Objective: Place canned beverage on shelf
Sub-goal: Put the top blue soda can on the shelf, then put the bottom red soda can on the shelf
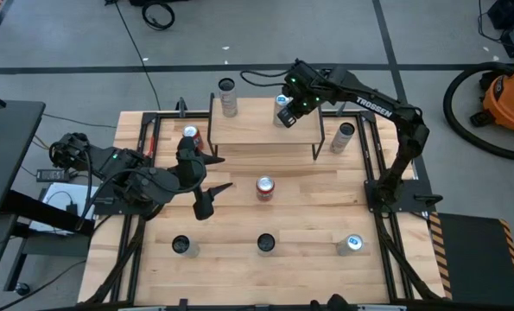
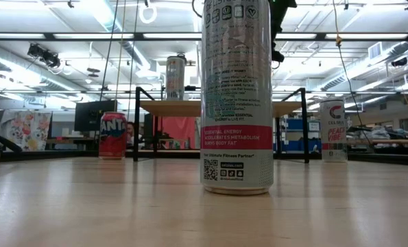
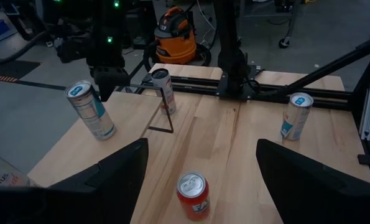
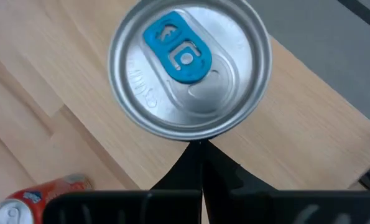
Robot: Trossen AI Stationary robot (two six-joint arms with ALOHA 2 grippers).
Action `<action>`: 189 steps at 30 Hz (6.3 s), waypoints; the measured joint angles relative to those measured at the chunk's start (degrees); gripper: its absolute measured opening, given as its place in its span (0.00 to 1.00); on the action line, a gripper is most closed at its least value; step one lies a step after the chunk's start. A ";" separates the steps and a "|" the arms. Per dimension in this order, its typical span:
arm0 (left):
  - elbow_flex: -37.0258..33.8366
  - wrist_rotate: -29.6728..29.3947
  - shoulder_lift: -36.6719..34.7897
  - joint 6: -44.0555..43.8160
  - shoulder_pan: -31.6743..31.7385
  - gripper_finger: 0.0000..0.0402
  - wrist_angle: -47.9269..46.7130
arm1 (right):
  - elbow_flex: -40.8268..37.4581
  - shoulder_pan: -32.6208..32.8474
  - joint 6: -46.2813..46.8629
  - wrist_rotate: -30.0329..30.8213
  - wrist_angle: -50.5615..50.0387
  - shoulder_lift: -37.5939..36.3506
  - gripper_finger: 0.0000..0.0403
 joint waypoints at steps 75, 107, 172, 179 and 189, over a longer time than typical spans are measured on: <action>0.00 -0.02 0.00 0.12 0.00 0.77 -0.46 | -0.81 -1.43 -1.36 0.67 12.69 3.76 0.01; 0.00 -0.02 0.00 0.08 0.00 0.77 -0.44 | -0.81 -1.31 -1.51 -3.34 16.84 3.74 0.01; 0.00 -2.16 0.00 -4.65 0.02 0.77 -4.96 | 2.19 19.65 -0.74 4.71 -8.25 -20.46 0.06; 0.00 -2.16 0.00 -6.36 0.02 0.77 -4.41 | 2.12 24.91 -1.05 5.93 -10.05 -18.34 0.22; 0.00 -2.16 0.00 -7.65 0.02 0.77 -4.15 | 2.10 30.10 -1.05 6.02 -13.59 -13.02 0.42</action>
